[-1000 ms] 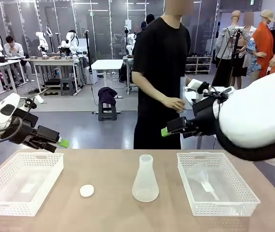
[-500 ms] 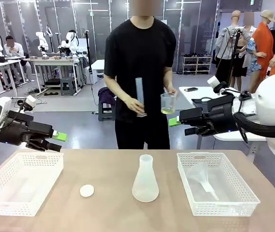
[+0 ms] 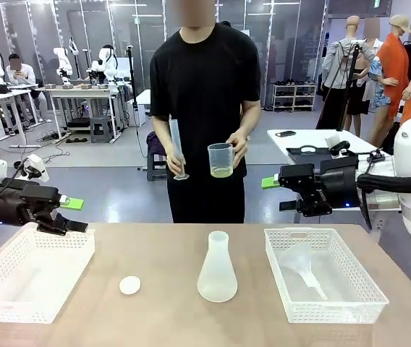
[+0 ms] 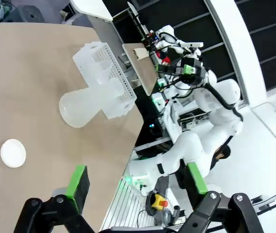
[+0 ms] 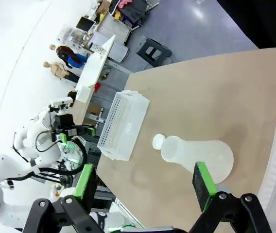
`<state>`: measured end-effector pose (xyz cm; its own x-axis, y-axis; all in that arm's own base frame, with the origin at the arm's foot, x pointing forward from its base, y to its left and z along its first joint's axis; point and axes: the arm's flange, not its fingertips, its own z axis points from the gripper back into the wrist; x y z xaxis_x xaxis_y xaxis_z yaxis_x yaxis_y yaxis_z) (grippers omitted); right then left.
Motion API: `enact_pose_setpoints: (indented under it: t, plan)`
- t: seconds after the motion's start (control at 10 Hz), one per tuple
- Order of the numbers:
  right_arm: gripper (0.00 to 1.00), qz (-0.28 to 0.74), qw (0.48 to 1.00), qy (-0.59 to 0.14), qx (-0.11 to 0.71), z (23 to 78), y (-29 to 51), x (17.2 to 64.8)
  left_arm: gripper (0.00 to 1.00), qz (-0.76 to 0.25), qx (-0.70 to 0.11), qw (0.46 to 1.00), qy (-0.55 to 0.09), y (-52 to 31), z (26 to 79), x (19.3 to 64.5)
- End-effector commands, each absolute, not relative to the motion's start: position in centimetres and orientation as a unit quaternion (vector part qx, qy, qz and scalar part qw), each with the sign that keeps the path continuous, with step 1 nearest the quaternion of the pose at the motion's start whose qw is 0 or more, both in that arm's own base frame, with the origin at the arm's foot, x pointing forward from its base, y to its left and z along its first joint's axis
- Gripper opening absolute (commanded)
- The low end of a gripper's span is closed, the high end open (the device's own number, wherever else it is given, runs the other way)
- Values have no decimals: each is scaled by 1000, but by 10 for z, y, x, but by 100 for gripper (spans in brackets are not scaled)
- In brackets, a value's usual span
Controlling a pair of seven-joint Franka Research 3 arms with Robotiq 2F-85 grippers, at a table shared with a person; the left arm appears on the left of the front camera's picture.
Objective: Prepare the solutions needed for the experiment.
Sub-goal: Pick up the Plastic Funnel and insert it into the Big flask.
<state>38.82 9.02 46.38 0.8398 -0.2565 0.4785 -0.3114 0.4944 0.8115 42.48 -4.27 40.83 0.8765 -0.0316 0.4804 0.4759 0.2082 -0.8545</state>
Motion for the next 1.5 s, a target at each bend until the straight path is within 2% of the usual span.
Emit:
enact_pose_setpoints:
  t: [0.0, 0.4, 0.5, 0.6, 1.0, 1.2, 1.4]
  plan:
    - [100, 10, 800, -290, 526, 442, 86, 369, 100, -135, -643, 735, -167, -41, 403, 434]
    - [100, 1, 799, -284, 530, 431, 79, 366, 100, -75, -651, 746, -118, -37, 393, 434]
    - [100, 12, 801, -309, 513, 430, 81, 366, 100, -71, -654, 745, -114, -33, 390, 433]
    - [100, -6, 805, -274, 527, 451, 79, 390, 100, -62, -650, 748, -118, -30, 388, 434]
    - [100, -1, 805, -281, 522, 450, 78, 390, 100, -79, -642, 753, -121, -35, 386, 429]
    - [100, 129, 872, -235, 410, 463, 70, 415, 100, -79, -642, 753, -121, -35, 386, 429]
    - [100, 245, 902, -168, 312, 474, 65, 437, 100, -79, -642, 753, -121, -35, 386, 429]
